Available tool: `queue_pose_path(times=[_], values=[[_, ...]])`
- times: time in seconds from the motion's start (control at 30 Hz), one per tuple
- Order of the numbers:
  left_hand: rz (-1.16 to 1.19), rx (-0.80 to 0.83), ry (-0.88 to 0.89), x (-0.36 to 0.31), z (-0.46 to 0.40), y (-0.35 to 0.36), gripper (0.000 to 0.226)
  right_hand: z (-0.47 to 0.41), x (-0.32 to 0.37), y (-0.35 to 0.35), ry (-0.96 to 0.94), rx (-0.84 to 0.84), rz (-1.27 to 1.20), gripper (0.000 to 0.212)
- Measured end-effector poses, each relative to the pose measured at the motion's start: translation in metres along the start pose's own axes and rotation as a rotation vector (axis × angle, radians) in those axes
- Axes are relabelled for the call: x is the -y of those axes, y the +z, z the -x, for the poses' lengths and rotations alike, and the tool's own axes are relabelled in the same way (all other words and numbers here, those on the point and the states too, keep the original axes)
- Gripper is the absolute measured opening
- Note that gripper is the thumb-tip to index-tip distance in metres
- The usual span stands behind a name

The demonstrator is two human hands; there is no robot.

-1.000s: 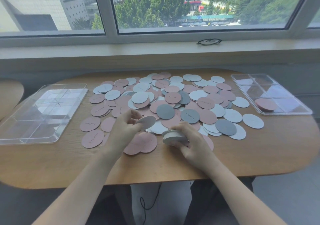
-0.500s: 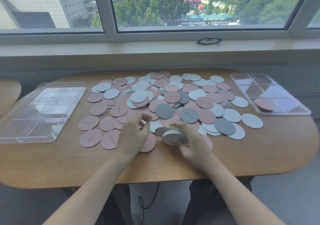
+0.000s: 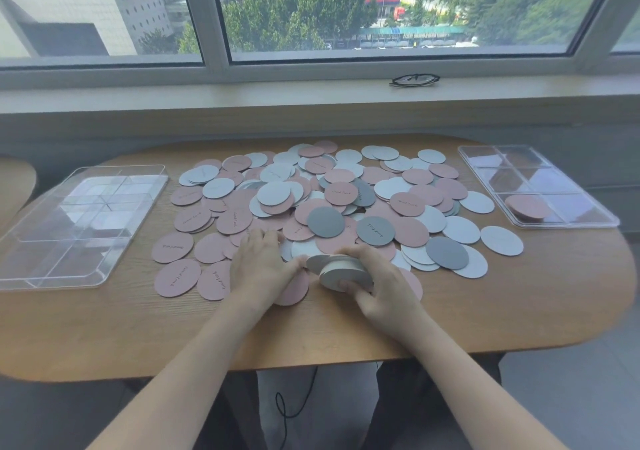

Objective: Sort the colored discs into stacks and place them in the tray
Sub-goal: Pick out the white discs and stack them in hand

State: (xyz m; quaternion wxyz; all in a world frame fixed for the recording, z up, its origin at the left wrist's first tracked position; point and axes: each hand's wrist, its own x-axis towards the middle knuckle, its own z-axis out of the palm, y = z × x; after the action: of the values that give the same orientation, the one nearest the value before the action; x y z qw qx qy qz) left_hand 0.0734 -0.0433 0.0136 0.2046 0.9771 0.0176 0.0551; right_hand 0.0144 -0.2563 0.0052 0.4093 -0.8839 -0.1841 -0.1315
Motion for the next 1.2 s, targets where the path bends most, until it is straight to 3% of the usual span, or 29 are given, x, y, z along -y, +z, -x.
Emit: queue_pose_path(times=[0.13, 0.5, 0.67, 0.93, 1.2], values=[[0.246, 0.051, -0.038, 0.007, -0.004, -0.006, 0.045, -0.001, 0.001, 0.0, -0.006, -0.001, -0.001, 0.042], [0.76, 0.11, -0.125, 0.002, 0.002, -0.027, 0.044, 0.0, 0.004, -0.002, -0.014, 0.001, -0.018, 0.042], [0.807, 0.078, -0.056, 0.014, 0.016, -0.059, 0.035, -0.001, 0.003, -0.002, -0.034, 0.005, -0.033, 0.045], [0.814, 0.242, 0.155, 0.001, 0.034, -0.046, 0.021, -0.001, -0.001, 0.0, -0.016, 0.005, -0.058, 0.056], [0.791, 0.202, 0.249, -0.019, 0.049, -0.015, 0.03, -0.004, -0.006, 0.006, -0.067, -0.061, 0.03, 0.051]])
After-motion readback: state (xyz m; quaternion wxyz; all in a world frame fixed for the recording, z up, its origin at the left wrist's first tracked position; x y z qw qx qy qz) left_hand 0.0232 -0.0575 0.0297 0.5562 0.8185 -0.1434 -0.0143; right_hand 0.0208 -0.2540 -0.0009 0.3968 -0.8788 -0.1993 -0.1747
